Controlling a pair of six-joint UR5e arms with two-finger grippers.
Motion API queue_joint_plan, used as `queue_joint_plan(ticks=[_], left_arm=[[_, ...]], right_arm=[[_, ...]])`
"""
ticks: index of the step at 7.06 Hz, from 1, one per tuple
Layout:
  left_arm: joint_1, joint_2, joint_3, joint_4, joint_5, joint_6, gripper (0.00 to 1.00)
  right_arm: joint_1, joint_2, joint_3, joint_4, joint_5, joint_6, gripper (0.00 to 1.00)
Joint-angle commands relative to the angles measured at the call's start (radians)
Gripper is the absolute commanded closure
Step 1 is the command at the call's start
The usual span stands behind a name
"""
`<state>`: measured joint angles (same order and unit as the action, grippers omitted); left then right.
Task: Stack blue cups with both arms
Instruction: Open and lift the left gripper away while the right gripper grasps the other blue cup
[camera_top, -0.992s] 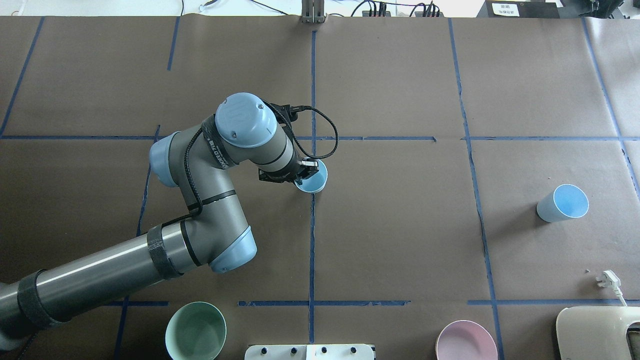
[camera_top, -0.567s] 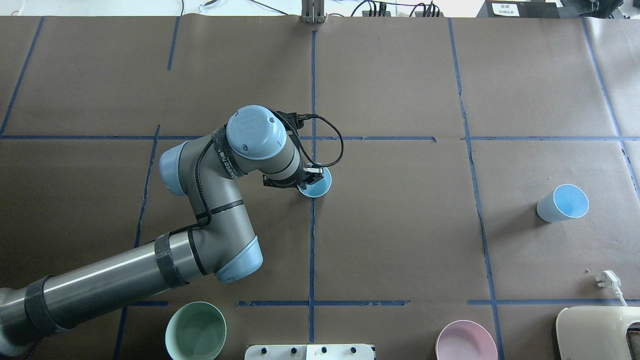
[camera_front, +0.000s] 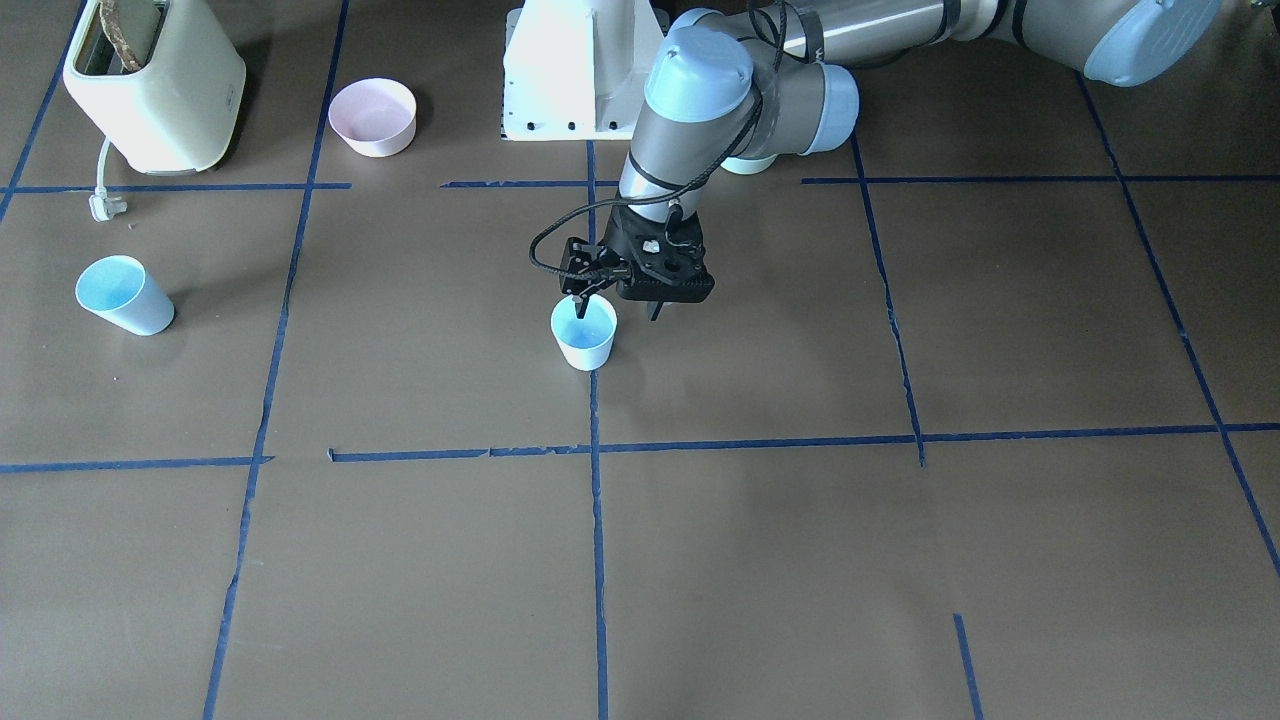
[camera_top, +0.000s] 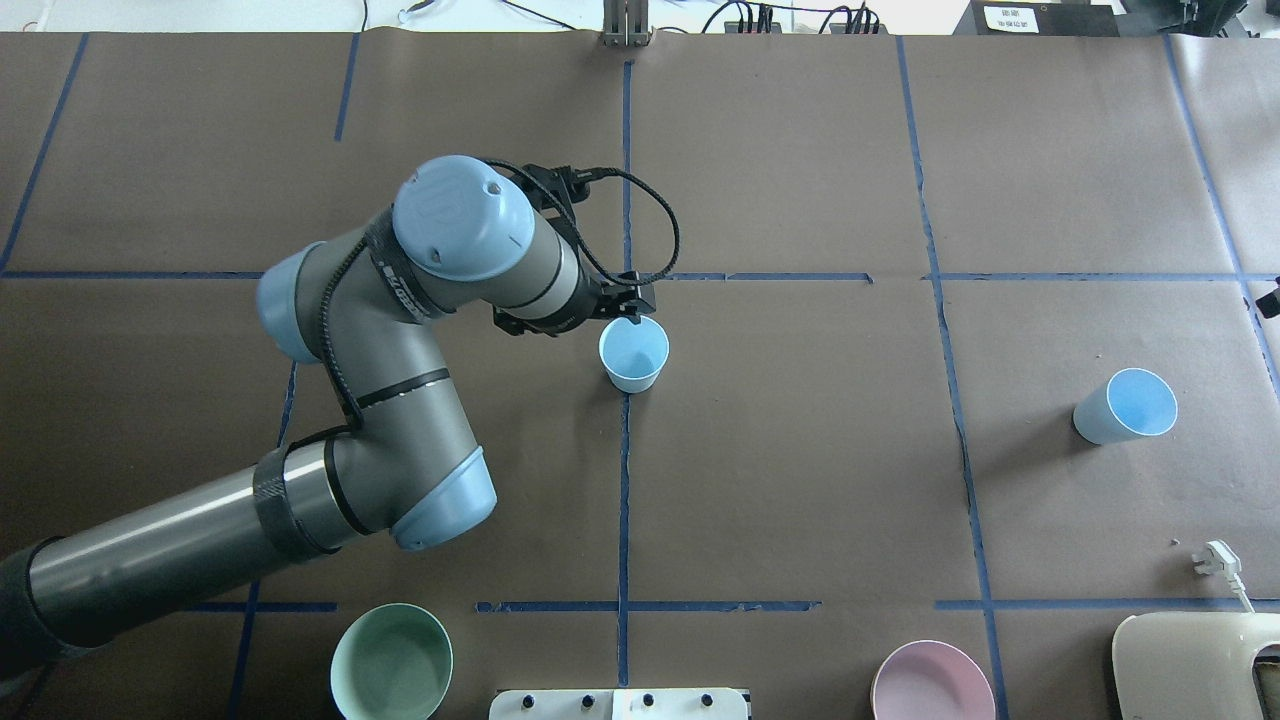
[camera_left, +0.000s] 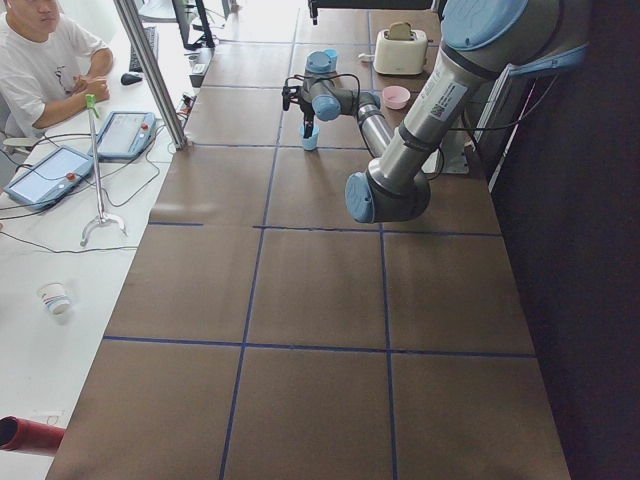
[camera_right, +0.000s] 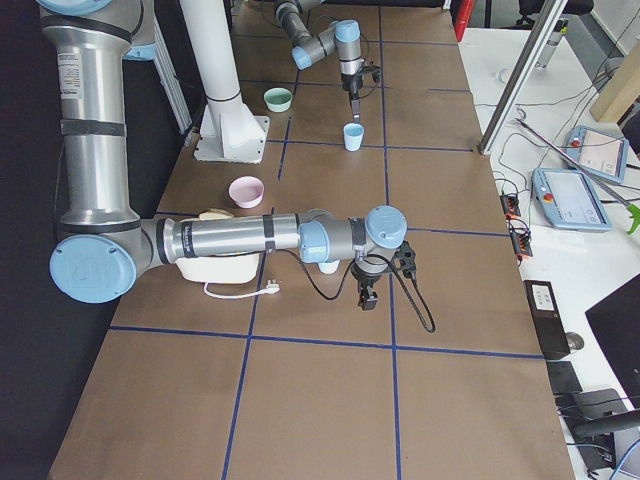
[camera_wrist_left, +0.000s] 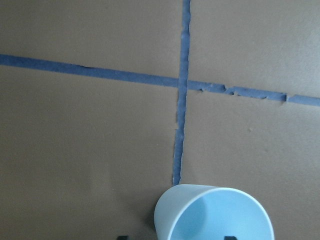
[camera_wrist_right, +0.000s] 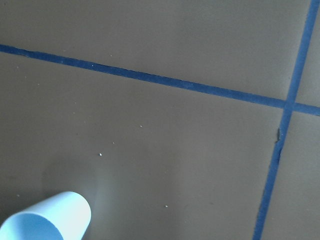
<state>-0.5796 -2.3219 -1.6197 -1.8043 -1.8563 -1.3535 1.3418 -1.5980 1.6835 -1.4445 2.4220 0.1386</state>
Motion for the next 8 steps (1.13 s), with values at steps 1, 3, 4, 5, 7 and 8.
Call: queue_joint_plan(ticks=[1,3,4,5,7,8], left_arm=[[-0.090,0.024,-0.045,0.011,-0.052,0.002,0.00],[-0.095,0.026,-0.045,0.011,-0.052,0.002,0.00],[-0.095,0.026,-0.045,0.011,-0.052,0.002,0.00],[-0.095,0.026,-0.046,0.011,-0.052,0.001,0.00],[-0.095,0.027,-0.048,0.010,-0.052,0.001,0.00],[-0.097,0.029,-0.051,0.010,-0.052,0.001,0.00]], right_arm=[[-0.134,-0.133,0.019,0.444,-0.021,0.423,0.00],[-0.194,-0.163,0.034,0.526,-0.024,0.556,0.00],[-0.206,-0.163,0.039,0.526,-0.024,0.585,0.00],[-0.225,-0.163,0.038,0.526,-0.030,0.587,0.00],[-0.277,-0.166,0.033,0.524,-0.070,0.589,0.00],[-0.312,-0.166,0.025,0.521,-0.108,0.590,0.01]])
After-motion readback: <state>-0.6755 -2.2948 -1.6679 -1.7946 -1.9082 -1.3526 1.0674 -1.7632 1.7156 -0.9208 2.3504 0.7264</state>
